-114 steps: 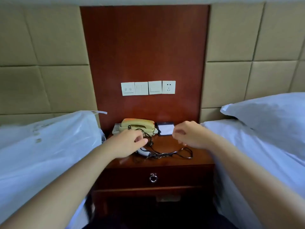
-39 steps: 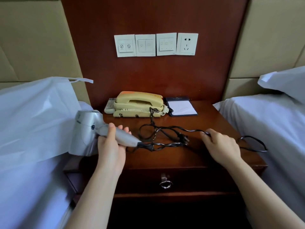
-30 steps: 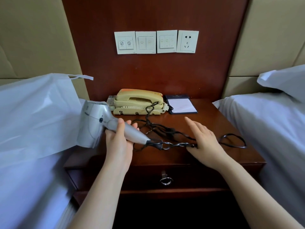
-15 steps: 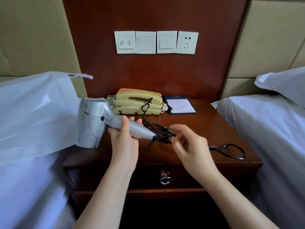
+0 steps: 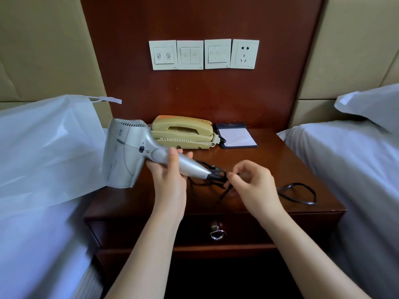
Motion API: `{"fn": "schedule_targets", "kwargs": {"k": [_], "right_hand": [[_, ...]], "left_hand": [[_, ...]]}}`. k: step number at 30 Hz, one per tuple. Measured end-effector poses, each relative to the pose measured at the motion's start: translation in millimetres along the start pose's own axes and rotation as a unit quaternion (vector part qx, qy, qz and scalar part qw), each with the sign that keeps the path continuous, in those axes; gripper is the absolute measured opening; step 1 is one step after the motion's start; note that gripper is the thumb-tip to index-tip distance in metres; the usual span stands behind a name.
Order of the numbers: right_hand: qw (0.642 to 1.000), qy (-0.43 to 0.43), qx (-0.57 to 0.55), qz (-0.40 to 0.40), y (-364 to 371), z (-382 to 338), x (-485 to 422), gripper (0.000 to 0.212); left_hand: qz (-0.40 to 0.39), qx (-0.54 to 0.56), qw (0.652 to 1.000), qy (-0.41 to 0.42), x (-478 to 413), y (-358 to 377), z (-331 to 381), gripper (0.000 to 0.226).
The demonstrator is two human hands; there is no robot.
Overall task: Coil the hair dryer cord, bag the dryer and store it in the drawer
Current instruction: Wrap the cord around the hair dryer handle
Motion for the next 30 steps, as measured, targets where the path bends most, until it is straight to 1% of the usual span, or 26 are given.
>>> {"fn": "schedule_targets", "kwargs": {"k": [1, 2, 3, 4, 5, 6, 7, 8, 9, 10, 12, 14, 15, 18, 20, 23, 25, 27, 30], "right_hand": [[0.998, 0.023, -0.059, -0.005, 1, 2, 1, 0.017], [0.989, 0.068, -0.134, -0.011, 3, 7, 1, 0.016], [0.966, 0.130, -0.221, -0.019, 6, 14, 1, 0.015], [0.932, 0.199, -0.300, -0.026, 9, 23, 1, 0.017], [0.897, 0.263, -0.354, -0.033, 12, 32, 1, 0.019], [0.877, 0.307, -0.367, -0.047, 13, 41, 2, 0.021], [0.882, 0.322, -0.336, -0.067, 12, 46, 1, 0.020], [0.907, 0.306, -0.275, -0.088, 10, 48, 0, 0.018], [0.936, 0.267, -0.201, -0.105, 7, 48, -3, 0.015], [0.958, 0.223, -0.138, -0.117, 5, 44, -3, 0.013], [0.977, 0.155, -0.069, -0.126, 3, 33, -5, 0.017], [0.987, 0.108, -0.043, -0.114, 0, 25, -11, 0.024], [0.990, 0.092, -0.040, -0.102, -2, 23, -15, 0.028], [0.995, 0.063, -0.042, -0.066, -10, 24, -23, 0.037], [0.998, 0.032, -0.032, -0.051, -16, 22, -28, 0.041], [0.999, -0.034, 0.039, -0.012, -30, 12, -38, 0.041], [0.993, -0.070, 0.096, 0.015, -37, 5, -43, 0.039], [0.983, -0.087, 0.158, 0.027, -36, 4, -45, 0.035], [0.968, -0.104, 0.227, 0.028, -35, 2, -43, 0.035]], "left_hand": [[0.009, 0.011, 1.000, 0.003, -2, -1, 2, 0.051], [0.016, 0.021, 1.000, 0.007, -4, -2, 4, 0.050], [0.021, 0.027, 0.999, 0.011, -7, -3, 8, 0.050], [0.027, 0.030, 0.999, 0.015, -10, -5, 11, 0.051], [0.032, 0.029, 0.999, 0.019, -13, -7, 15, 0.050], [0.038, 0.026, 0.999, 0.020, -17, -11, 18, 0.049], [0.042, 0.022, 0.999, 0.019, -20, -13, 19, 0.047], [0.044, 0.017, 0.999, 0.014, -22, -16, 20, 0.045], [0.046, 0.012, 0.999, 0.010, -22, -18, 21, 0.043], [0.049, 0.006, 0.999, 0.006, -23, -21, 22, 0.041], [0.051, -0.007, 0.999, -0.001, -23, -24, 25, 0.035], [0.049, -0.017, 0.999, -0.004, -25, -27, 29, 0.022], [0.048, -0.021, 0.999, -0.005, -26, -28, 31, 0.019], [0.051, -0.042, 0.998, -0.006, -27, -29, 33, 0.021], [0.050, -0.058, 0.997, -0.003, -27, -27, 35, 0.014], [0.060, -0.065, 0.996, -0.004, -31, -29, 41, 0.006], [0.073, -0.071, 0.995, -0.011, -34, -34, 43, 0.012], [0.078, -0.101, 0.992, -0.010, -36, -37, 42, 0.019], [0.069, -0.135, 0.988, -0.010, -35, -34, 40, 0.010]]}}
Point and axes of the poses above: each hand's wrist, its own x-axis away from the middle knuckle, its own y-axis out of the palm, z = x × y, the point moved 10 cm from there along -x, towards the middle knuckle, and after that the axes turned 12 degrees about z, right-handed, at the moved point
